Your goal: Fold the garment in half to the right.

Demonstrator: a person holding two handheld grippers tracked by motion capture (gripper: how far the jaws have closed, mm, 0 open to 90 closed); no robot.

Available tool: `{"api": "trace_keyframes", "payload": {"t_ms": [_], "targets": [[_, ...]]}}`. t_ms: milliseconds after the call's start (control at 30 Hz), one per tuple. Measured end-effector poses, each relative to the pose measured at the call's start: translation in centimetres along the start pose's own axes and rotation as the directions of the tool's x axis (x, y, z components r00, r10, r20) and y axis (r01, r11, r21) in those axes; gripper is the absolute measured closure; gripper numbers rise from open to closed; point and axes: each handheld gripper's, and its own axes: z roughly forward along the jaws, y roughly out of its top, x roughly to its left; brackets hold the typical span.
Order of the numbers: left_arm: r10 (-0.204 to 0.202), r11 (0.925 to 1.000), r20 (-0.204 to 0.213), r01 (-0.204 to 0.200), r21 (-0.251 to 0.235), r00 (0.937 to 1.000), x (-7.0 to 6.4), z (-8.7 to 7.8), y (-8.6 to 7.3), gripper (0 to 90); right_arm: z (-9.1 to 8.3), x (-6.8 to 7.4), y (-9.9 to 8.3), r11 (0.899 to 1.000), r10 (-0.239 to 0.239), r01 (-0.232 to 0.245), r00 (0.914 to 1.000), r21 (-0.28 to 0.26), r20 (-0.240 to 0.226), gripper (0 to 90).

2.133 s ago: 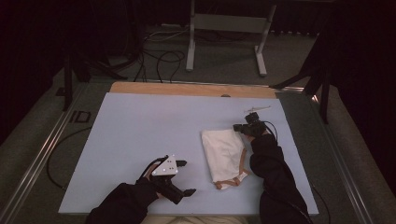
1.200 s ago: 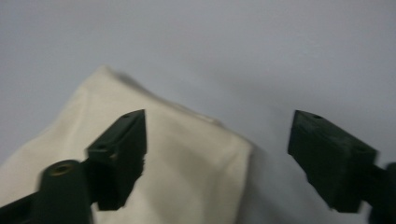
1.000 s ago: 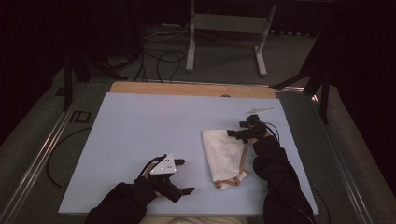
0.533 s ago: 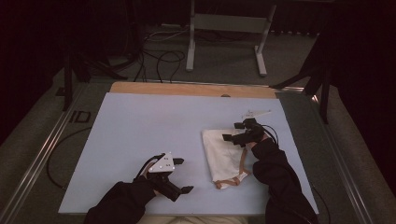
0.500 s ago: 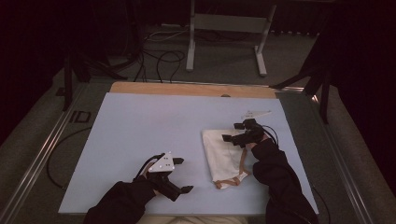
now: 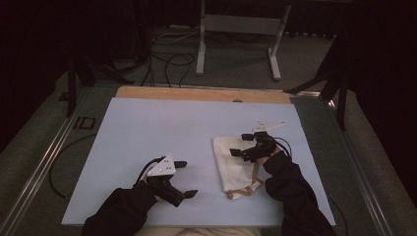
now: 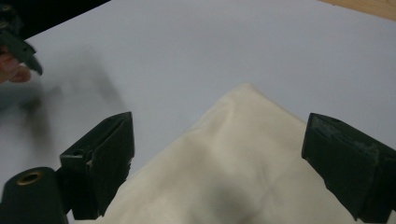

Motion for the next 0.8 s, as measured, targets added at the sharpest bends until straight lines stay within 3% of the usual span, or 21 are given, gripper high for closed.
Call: {"api": "trace_keyframes", "payload": {"t_ms": [133, 367, 800], "targets": [[0.011, 0.9999, -0.010, -0.011, -0.001, 0.9999, 0.1, -0.5, -0.1, 0.1, 0.1, 0.7, -0.2, 1.000, -0.017, 0.017, 0.9998, 0.000, -0.013, 9.1], [-0.005, 1.0000, -0.012, 0.005, 0.005, 0.9999, 0.4, -1.8, -0.5, 0.1, -0.2, 2.0, -0.7, 1.000, -0.025, 0.024, 0.9985, -0.005, -0.049, 9.1], [-0.012, 0.9998, -0.059, 0.011, -0.017, 0.9982, 0.9, -4.4, -1.8, 0.1, -1.8, 3.0, -2.7, 1.000, -0.019, 0.018, 0.9986, -0.017, -0.050, 8.8]]}}
